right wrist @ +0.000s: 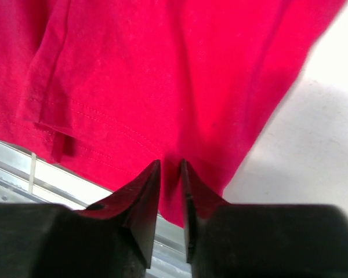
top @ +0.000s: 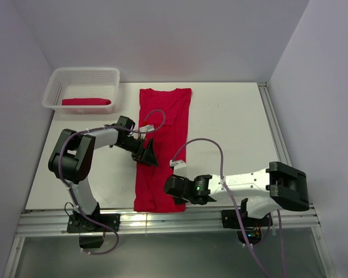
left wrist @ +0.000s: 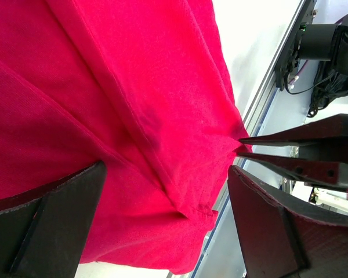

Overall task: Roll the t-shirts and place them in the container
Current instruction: Fold the tshirt

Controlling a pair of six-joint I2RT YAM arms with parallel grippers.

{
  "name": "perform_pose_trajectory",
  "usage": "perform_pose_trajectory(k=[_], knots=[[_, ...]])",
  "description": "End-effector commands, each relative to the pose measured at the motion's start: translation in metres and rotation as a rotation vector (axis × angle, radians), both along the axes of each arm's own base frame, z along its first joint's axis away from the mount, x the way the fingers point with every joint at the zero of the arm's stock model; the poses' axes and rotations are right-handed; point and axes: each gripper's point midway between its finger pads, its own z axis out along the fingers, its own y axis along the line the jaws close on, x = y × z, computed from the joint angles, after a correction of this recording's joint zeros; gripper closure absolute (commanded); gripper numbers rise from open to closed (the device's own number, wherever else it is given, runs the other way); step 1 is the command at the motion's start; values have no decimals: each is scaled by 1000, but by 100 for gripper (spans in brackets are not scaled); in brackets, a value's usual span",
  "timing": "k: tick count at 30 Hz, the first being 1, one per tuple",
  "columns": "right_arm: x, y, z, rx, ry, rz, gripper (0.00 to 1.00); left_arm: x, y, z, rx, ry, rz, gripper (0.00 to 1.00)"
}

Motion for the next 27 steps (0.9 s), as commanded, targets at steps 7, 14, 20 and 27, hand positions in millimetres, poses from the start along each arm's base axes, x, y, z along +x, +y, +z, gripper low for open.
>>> perform_pose_trajectory(k=[7,14,20,27], knots=[[-6,8,1,40,14,19,67,6,12,-30,119,-42,3,3],[-5,-8,-3,-16,8,-20,100,5,13,-31,123,-43,3,3],[-9,-29,-2,13,19,-68,100,6,12,-32,127,-45,4,3],[-13,-42,-5,16,34,-102,89,6,13,-33,133,-42,4,3]])
